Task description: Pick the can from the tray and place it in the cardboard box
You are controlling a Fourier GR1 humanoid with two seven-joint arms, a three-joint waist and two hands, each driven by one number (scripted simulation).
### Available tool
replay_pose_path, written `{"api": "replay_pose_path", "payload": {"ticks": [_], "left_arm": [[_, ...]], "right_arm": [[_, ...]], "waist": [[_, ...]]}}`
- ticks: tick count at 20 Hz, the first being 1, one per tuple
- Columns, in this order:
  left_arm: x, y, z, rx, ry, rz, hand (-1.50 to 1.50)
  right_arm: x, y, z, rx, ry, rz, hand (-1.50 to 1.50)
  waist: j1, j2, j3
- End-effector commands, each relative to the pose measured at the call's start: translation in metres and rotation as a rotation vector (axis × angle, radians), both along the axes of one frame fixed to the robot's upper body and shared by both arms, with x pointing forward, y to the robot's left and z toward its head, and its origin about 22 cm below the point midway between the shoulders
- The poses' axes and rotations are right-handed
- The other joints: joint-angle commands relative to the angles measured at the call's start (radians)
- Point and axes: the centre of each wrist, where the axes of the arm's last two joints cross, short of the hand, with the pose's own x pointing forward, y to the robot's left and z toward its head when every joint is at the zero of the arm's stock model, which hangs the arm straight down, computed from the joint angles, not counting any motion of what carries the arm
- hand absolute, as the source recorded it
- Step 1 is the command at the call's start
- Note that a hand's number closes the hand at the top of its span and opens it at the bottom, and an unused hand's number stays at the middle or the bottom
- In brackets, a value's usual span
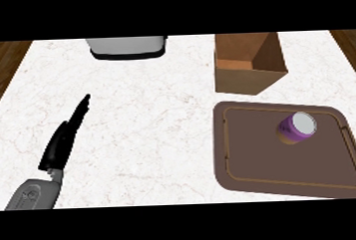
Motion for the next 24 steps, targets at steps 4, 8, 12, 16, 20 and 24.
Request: {"api": "replay_pose_path", "payload": {"ticks": [4, 8, 12, 16, 20, 24], "left_arm": [[0.001, -0.001, -0.001, 0.01, -0.007, -0.01, 0.0], [-0.003, -0.004, 0.019, 0.005, -0.011, -0.001, 0.0], [0.008, -0.001, 0.01, 0.002, 0.007, -0.013, 0.0], [0.006, -0.007, -0.011, -0.011, 0.0, -0.003, 0.0], [-0.006, 0.007, 0.004, -0.013, -0.01, 0.001, 0.0], [-0.012, -0.021, -0.015, 0.001, -0.007, 0.003, 0.0]], "right_arm": [[0.034, 0.014, -0.006, 0.012, 0.057, 0.034, -1.5], [0.036, 0.007, -0.015, -0.024, 0.025, -0.015, -1.5], [0.052, 0.025, -0.025, -0.062, -0.049, 0.003, -1.5], [0.056, 0.027, -0.033, -0.058, -0.028, -0.003, -1.5], [0.073, 0.023, -0.026, -0.087, 0.025, 0.008, -1.5], [0.08, 0.023, -0.037, -0.093, 0.04, 0.011, -1.5]], "waist": [[0.001, 0.0, 0.001], [0.002, -0.001, 0.001], [0.002, 0.0, 0.001], [-0.001, 0.0, 0.001], [0.003, -0.001, 0.001], [0.002, 0.0, 0.001]]}}
